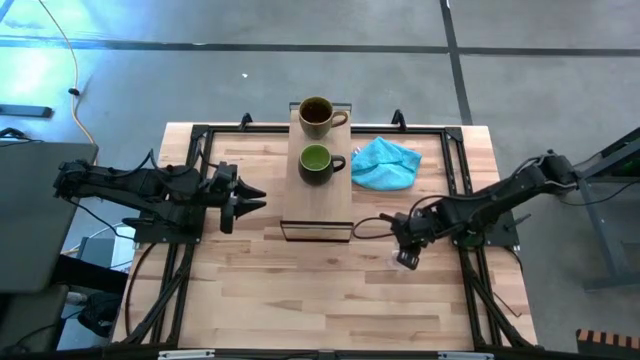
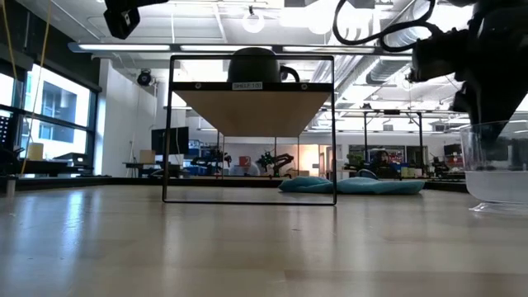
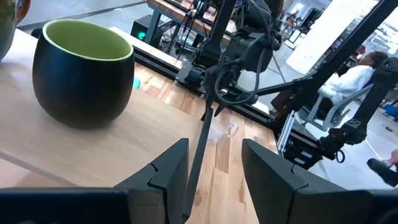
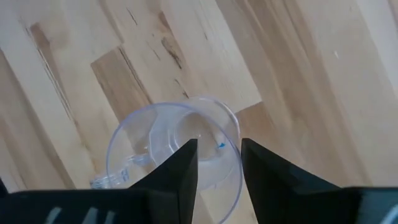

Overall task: Stack small to large cups/mugs on shelf
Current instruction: Put the transparent mug on the shelf

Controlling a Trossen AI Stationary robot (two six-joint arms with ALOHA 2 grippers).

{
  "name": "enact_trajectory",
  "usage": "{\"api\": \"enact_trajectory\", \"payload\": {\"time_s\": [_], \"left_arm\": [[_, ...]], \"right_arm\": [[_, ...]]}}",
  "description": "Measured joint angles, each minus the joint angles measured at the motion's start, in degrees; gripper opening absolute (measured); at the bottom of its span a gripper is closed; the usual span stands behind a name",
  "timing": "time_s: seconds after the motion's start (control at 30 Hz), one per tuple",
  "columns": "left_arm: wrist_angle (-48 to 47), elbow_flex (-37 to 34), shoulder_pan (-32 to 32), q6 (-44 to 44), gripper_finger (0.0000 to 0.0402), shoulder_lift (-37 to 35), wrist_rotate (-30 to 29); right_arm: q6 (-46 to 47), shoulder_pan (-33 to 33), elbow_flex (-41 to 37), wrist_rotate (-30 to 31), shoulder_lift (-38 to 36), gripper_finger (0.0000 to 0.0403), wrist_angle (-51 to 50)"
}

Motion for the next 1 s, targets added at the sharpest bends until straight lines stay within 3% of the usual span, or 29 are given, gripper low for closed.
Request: {"api": "enact_trajectory", "payload": {"time_s": [0.43,1.0], "left_arm": [[-0.8,-0.01,0.0,4.14,0.0138,0.02,0.0],[-1.14,0.0,0.0,7.2,0.0138,0.0,0.0]], "right_arm": [[16.81,2.31,0.0,2.69,0.02,0.0115,-5.2],[39.32,3.3,0.02,-5.73,0.02,0.0115,-4.18]]}}
